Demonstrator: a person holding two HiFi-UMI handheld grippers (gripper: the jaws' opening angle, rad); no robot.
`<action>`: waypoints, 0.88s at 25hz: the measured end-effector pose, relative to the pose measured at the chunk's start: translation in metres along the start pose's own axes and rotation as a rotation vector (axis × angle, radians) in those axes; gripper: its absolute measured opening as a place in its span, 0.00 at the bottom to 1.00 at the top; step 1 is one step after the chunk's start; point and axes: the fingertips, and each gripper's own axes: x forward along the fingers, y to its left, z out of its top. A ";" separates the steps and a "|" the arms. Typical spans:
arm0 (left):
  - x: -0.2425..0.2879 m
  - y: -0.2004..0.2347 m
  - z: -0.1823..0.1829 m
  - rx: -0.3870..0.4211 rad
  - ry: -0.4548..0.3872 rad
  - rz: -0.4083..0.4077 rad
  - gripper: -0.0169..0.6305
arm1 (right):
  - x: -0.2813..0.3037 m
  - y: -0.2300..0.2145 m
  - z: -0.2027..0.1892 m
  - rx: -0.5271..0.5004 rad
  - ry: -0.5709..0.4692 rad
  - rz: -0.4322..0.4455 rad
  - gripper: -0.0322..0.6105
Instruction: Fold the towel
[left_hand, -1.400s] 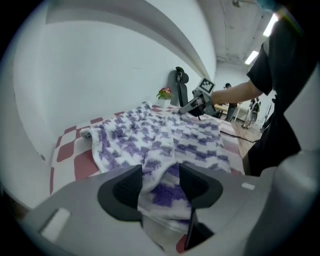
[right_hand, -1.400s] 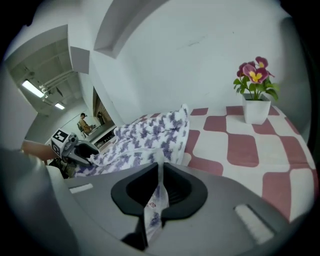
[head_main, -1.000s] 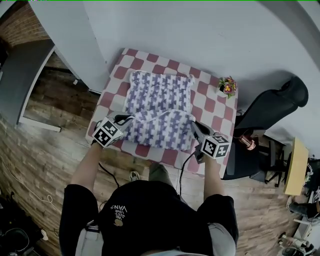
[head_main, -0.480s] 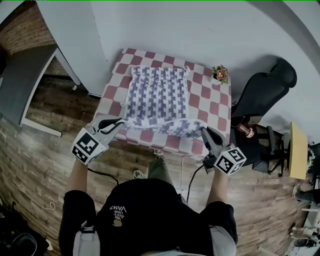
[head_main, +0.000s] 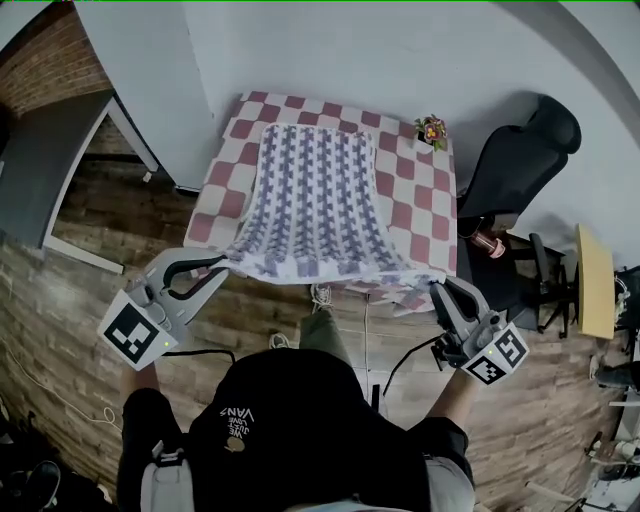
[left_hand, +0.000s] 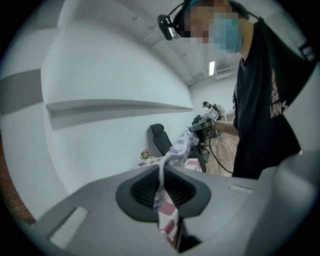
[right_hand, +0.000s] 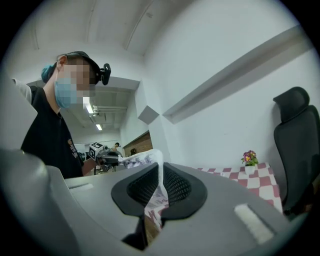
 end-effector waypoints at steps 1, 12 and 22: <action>-0.005 -0.001 0.007 0.019 -0.001 -0.009 0.07 | -0.003 0.005 0.007 -0.017 -0.009 0.009 0.10; 0.006 0.028 -0.003 -0.021 0.008 0.048 0.07 | 0.020 -0.017 0.012 -0.013 -0.003 0.038 0.10; 0.127 0.138 -0.102 -0.230 0.135 0.082 0.06 | 0.136 -0.158 -0.049 0.231 0.142 -0.036 0.10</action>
